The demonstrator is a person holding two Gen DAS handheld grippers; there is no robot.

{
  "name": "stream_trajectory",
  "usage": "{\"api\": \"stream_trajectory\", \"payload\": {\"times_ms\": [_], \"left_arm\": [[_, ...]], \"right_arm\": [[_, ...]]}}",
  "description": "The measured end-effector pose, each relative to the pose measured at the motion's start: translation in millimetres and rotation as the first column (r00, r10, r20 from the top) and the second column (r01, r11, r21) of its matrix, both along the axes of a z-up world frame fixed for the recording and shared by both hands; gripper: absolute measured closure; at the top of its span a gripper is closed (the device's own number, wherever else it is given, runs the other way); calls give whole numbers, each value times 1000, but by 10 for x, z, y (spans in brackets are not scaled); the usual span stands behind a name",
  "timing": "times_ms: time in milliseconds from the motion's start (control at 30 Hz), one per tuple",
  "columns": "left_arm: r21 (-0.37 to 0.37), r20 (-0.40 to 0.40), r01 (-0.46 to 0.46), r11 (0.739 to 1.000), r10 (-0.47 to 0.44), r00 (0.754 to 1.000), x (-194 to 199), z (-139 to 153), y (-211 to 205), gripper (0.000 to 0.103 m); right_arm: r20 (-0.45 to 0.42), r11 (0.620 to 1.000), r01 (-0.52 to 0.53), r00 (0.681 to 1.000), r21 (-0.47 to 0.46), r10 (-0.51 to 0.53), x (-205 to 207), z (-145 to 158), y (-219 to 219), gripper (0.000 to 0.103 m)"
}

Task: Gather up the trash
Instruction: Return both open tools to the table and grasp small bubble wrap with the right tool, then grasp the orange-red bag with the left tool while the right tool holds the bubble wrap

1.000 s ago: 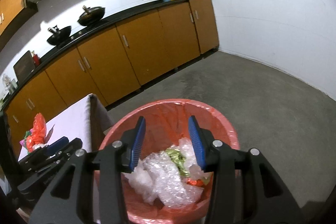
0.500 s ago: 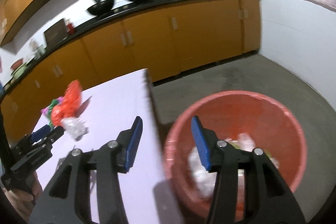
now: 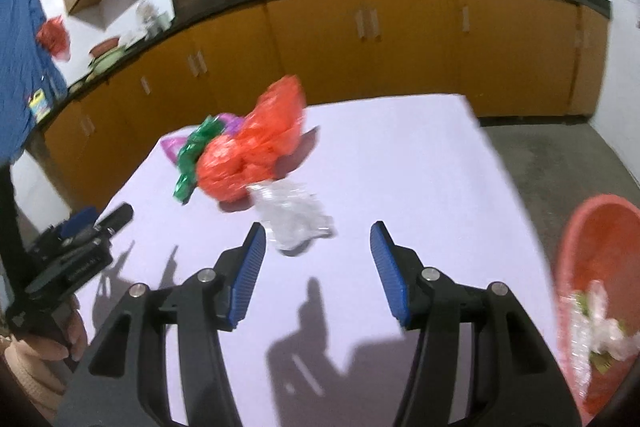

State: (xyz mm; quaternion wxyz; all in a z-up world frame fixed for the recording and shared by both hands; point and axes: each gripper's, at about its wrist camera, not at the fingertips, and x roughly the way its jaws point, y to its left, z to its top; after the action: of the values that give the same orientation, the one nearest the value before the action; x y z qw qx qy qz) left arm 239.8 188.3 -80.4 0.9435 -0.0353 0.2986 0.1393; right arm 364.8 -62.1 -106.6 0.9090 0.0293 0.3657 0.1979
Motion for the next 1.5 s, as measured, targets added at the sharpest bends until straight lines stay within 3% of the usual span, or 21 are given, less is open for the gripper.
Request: {"api": "stream_trajectory", "payload": {"times_ms": [200,300,400,467,500,533,800,1067,1167,1267,1333,1433,1500], "left_arm": [[-22,16,-53,998,54,998,3,9,319,23],[-36,21,-53,998,54,998,32,11,366,23],[-55,27,-40,998,41,999,87,18,330,21],[-61,33,-20,998,22,999,148,31,265,20],[-62,35,-10,998,12,999,181,38,220,19],[-65,38,3,998,-1,999,227,49,160,18],[-36,54,123,992,-121,991,604,98,-408,9],[-6,-35,167,986,-167,985,1042,-86,-694,10],[-53,-66,165,985,-168,984,1146,-157,-678,19],[-99,-77,174,980,-182,980,1190,-190,-674,35],[-124,-86,188,974,-199,976,1204,-207,-685,59],[-138,-83,206,969,-219,972,1136,-193,-719,74],[-134,-78,218,967,-230,970,1065,-165,-752,78]], "right_arm": [[-24,999,-28,999,-44,27,245,-162,367,49],[-21,996,-25,1000,-81,23,373,-229,479,43],[-45,993,-36,999,-113,31,490,-317,541,44],[-59,992,-52,997,-119,45,522,-355,546,62],[-66,991,-58,997,-123,50,534,-373,548,77],[-76,990,-67,995,-122,58,524,-390,527,80],[-67,995,-46,997,-94,39,265,-366,85,85],[-89,998,45,995,-51,-50,206,-327,-456,85],[-93,997,59,994,-41,-63,195,-323,-550,84],[-91,997,61,994,-41,-64,178,-314,-607,84],[-91,997,64,994,-38,-67,159,-311,-630,84],[-91,997,68,993,-29,-70,127,-294,-650,84],[-89,997,71,993,-22,-73,105,-273,-640,84]]}}
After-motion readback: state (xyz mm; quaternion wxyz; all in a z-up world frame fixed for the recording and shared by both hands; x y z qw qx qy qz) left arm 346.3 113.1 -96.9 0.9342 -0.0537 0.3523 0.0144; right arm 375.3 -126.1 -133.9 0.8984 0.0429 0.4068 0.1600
